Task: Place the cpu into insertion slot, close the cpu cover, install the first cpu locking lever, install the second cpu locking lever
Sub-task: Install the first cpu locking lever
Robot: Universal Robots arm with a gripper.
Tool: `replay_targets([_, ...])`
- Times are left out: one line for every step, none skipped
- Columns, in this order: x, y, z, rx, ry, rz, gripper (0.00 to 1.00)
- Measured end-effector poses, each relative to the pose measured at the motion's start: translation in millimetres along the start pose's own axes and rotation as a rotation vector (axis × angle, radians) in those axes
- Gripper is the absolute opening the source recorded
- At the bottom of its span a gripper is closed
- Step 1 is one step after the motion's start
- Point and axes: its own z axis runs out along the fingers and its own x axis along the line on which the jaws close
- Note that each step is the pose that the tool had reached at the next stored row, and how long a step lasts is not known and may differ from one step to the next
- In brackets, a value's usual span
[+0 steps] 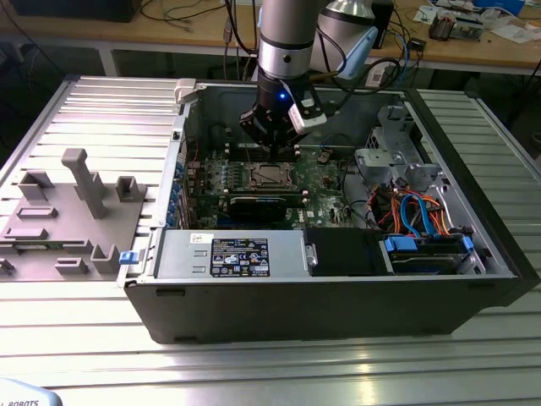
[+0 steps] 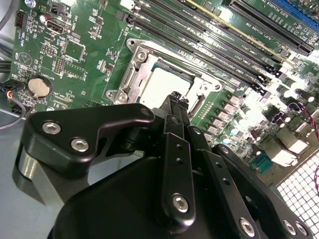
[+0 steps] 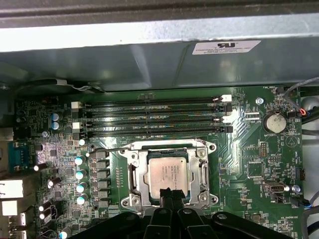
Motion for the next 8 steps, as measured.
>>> replay_targets([0.0,0.0,0.0,-0.0001,0.0000,0.000,0.11])
replay_targets([0.0,0.0,0.0,-0.0001,0.0000,-0.001,0.11])
replay_targets([0.0,0.0,0.0,0.0000,0.0000,-0.001,0.11])
replay_targets([0.0,0.0,0.0,-0.0001,0.0000,-0.001,0.11])
replay_targets([0.0,0.0,0.0,0.0000,-0.0001,-0.005,0.11])
replay_targets([0.0,0.0,0.0,0.0001,-0.0001,-0.008,0.11])
replay_targets([0.0,0.0,0.0,0.0001,-0.0001,-0.009,0.11])
replay_targets([0.0,0.0,0.0,0.0000,-0.0001,-0.009,0.11])
